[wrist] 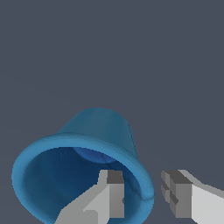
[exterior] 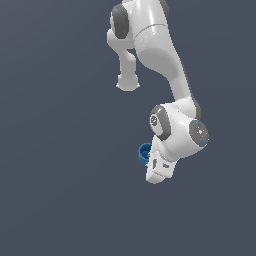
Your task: Pick up the object and move it to a goal position.
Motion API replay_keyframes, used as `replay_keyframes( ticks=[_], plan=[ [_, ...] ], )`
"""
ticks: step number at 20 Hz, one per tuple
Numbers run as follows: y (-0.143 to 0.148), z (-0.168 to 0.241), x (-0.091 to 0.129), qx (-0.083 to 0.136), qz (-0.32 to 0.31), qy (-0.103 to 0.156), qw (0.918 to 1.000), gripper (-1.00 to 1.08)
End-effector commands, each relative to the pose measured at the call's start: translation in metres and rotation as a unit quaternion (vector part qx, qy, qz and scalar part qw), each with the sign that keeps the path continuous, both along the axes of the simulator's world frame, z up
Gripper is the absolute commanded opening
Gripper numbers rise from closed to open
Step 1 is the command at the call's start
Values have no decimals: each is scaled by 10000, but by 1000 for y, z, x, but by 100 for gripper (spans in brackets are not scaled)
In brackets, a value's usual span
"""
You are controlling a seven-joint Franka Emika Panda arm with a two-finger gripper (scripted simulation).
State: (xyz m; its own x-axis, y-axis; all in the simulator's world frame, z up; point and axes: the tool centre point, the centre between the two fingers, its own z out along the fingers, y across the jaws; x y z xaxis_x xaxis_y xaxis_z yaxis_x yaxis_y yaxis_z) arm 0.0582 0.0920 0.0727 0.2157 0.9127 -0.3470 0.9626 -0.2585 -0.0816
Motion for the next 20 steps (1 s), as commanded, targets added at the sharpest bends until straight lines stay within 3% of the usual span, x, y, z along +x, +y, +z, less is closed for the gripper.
replay_keyframes(
  ticks=[1,13,20],
  plan=[
    [0,-1,0,2,4,-7,10000,-100],
    [-1,2,0,2,4,-7,10000,-100],
    [-13,32,-1,2,4,-7,10000,-100]
  ],
)
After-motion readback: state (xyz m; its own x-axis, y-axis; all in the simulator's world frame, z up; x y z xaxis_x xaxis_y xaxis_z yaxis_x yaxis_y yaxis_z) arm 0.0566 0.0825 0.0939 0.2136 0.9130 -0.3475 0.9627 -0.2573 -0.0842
